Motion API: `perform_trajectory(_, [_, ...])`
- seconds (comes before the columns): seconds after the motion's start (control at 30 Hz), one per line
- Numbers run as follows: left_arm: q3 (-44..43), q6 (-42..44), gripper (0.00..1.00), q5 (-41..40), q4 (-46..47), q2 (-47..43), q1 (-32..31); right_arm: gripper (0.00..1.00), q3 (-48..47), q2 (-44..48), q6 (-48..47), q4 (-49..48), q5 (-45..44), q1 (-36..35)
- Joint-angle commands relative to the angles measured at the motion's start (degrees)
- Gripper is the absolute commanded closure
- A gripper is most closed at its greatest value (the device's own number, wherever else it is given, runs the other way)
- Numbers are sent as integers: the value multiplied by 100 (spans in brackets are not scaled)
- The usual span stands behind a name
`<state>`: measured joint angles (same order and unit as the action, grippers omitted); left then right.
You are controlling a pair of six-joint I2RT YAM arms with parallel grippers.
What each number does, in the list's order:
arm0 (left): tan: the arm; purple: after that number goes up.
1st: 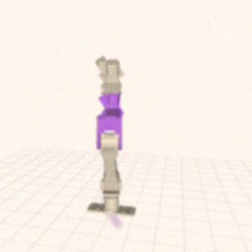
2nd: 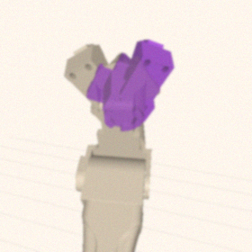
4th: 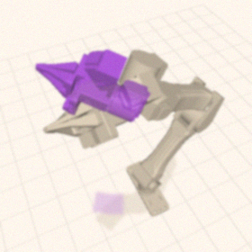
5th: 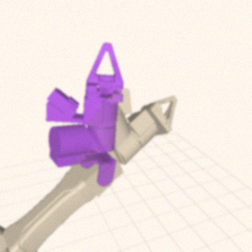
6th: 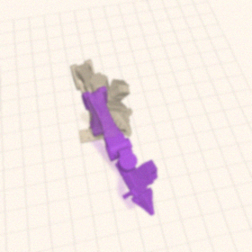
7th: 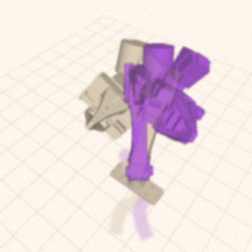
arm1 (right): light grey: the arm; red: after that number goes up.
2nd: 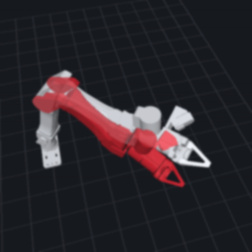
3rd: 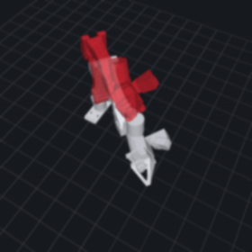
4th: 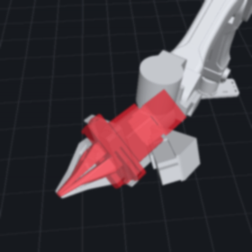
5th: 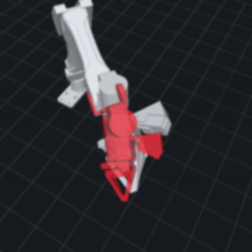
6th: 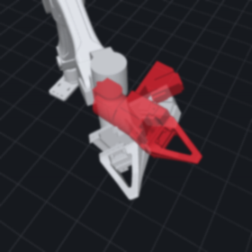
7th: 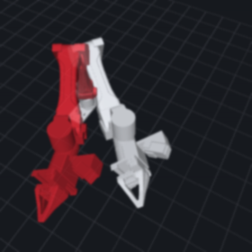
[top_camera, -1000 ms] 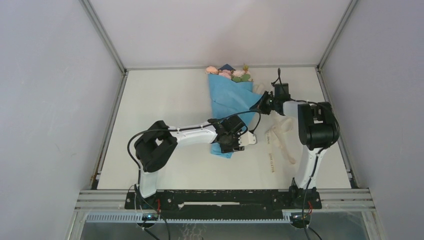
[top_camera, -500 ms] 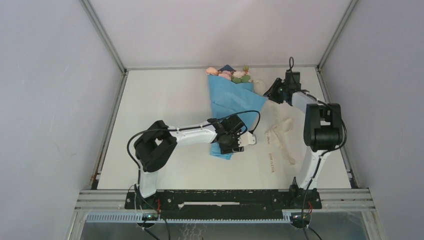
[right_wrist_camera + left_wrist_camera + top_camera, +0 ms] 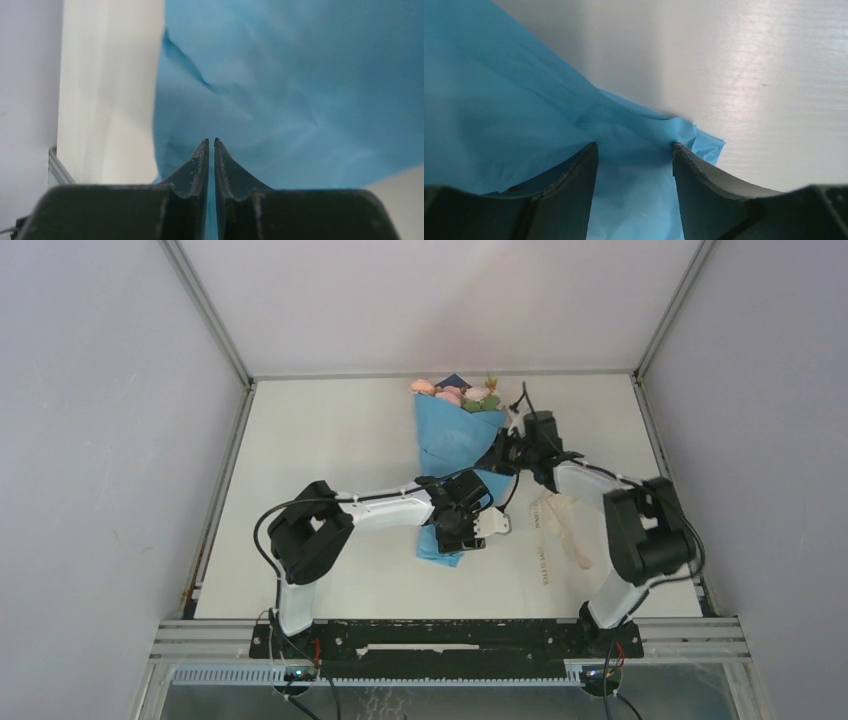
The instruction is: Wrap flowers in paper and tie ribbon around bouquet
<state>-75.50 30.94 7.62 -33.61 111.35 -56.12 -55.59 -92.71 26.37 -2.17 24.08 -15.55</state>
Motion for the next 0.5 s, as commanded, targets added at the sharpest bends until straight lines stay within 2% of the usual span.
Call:
perform_trajectory(0.0, [-61,-178,38,487,-1057,119,-66,86,155,-950,456,-804,856,-291])
perform_trajectory(0.2, [-420,-242,38,1043,-1821,-173,-235,91,237,-1723,707,-1138,626,-327])
perform_trajectory(0.33, [-716,11,39,1313,-2753,-216,-605,92,321,-1838,724,-1169,515,-282])
perform_trajectory(0.47, [-1312,401,40,1779,-3687,-304,-509,92,322,-1809,624,-1067,452,-312])
